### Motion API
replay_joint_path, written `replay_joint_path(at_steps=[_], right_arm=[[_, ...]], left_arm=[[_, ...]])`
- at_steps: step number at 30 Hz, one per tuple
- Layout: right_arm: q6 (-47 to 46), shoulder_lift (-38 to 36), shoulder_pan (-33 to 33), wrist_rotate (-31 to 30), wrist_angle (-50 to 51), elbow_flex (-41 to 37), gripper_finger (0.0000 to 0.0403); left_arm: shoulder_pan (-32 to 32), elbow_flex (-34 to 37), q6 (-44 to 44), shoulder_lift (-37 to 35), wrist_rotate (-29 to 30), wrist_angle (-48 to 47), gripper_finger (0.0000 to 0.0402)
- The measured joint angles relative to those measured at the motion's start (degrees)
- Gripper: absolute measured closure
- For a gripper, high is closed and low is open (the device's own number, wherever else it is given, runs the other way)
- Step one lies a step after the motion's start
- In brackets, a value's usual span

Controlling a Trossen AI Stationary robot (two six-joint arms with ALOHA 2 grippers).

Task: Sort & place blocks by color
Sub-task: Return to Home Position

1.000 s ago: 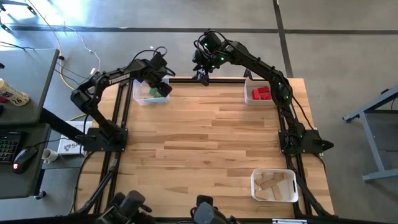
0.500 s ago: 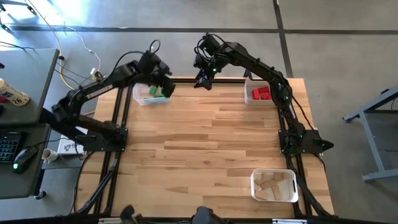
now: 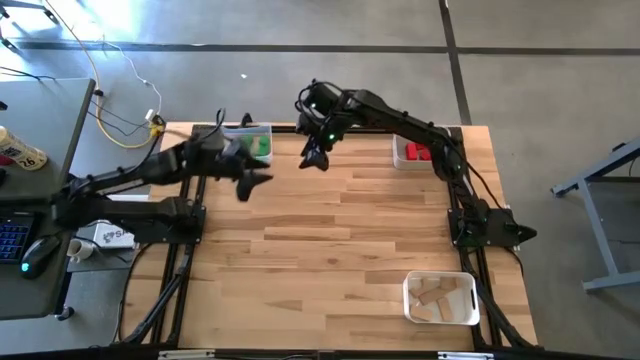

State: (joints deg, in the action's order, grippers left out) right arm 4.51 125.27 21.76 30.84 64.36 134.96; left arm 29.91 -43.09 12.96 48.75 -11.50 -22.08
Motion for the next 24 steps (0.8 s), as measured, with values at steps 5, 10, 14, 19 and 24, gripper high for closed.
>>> replay_joint_path(at_steps=[5,10,14,19,24], right_arm=[[-4.77,0.0,-3.48,-0.38,-1.22,0.0,0.0169],[-8.25,0.0,-6.47,-0.88,-3.93,0.0,0.0169],[-11.09,-0.08,-8.11,-1.11,-4.77,0.0,0.0169],[-12.27,-1.29,-9.72,-2.0,-6.17,0.0,0.0169],[-12.45,-4.92,-10.5,-8.6,-7.41,0.0,0.0169]], left_arm=[[-4.06,7.6,3.47,-10.4,0.21,2.31,0.0202],[-6.18,13.57,5.03,-19.22,0.29,5.71,0.0202],[-7.89,17.33,5.33,-26.48,0.17,5.69,0.0202],[-8.78,21.29,7.72,-35.37,0.57,5.56,0.0202],[-9.46,25.41,9.44,-43.96,0.14,5.42,0.0202]])
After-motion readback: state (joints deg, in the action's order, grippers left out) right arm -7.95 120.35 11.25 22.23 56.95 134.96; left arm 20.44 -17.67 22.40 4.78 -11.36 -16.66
